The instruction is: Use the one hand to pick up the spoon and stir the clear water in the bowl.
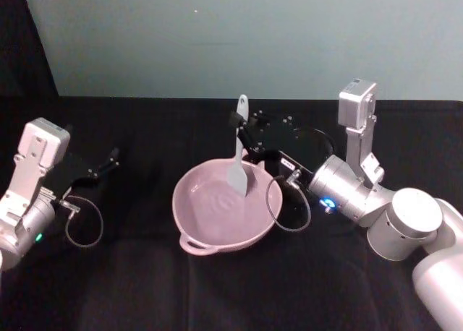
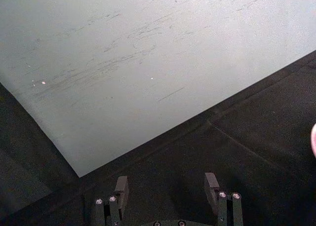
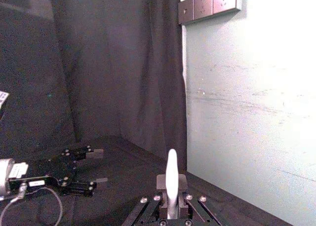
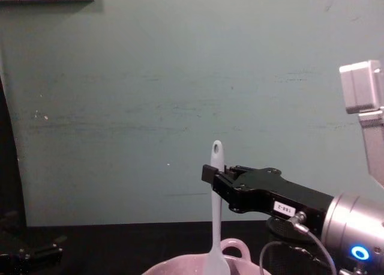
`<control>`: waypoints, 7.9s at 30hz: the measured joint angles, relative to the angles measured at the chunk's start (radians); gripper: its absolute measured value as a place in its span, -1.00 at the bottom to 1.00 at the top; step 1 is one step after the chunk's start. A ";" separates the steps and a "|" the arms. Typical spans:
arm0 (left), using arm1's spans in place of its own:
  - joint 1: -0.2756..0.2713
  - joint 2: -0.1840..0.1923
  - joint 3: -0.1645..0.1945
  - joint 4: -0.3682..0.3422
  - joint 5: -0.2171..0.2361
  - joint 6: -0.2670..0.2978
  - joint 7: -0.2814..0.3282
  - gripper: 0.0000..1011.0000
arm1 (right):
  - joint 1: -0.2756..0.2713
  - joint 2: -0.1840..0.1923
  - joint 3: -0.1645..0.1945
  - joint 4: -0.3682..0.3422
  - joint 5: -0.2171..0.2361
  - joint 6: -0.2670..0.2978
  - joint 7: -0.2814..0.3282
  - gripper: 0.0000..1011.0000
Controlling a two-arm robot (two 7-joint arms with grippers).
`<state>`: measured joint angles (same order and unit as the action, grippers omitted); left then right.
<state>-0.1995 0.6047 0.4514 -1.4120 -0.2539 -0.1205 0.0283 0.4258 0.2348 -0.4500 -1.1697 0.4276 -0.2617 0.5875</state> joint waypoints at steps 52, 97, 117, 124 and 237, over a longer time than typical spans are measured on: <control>0.000 0.000 0.000 0.000 0.000 0.000 0.000 1.00 | -0.047 0.177 0.106 -0.351 0.290 0.293 -0.061 -0.77; 0.000 0.000 0.000 0.000 0.000 0.000 0.000 1.00 | 0.011 0.121 0.159 -0.111 0.315 0.266 -0.193 -0.77; 0.000 0.000 0.000 0.000 0.000 0.000 0.000 1.00 | -0.007 0.098 0.184 -0.017 0.377 0.304 -0.162 -0.77; 0.000 0.000 0.000 0.000 0.000 0.000 0.000 1.00 | -0.007 0.096 0.177 -0.005 0.383 0.303 -0.154 -0.77; 0.000 0.000 0.000 0.000 0.000 0.000 0.000 1.00 | -0.130 0.100 0.263 0.089 -0.098 -0.113 -0.464 0.98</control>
<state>-0.1995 0.6047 0.4514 -1.4120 -0.2539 -0.1205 0.0283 0.2961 0.3349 -0.1873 -1.0806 0.3296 -0.3743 0.1237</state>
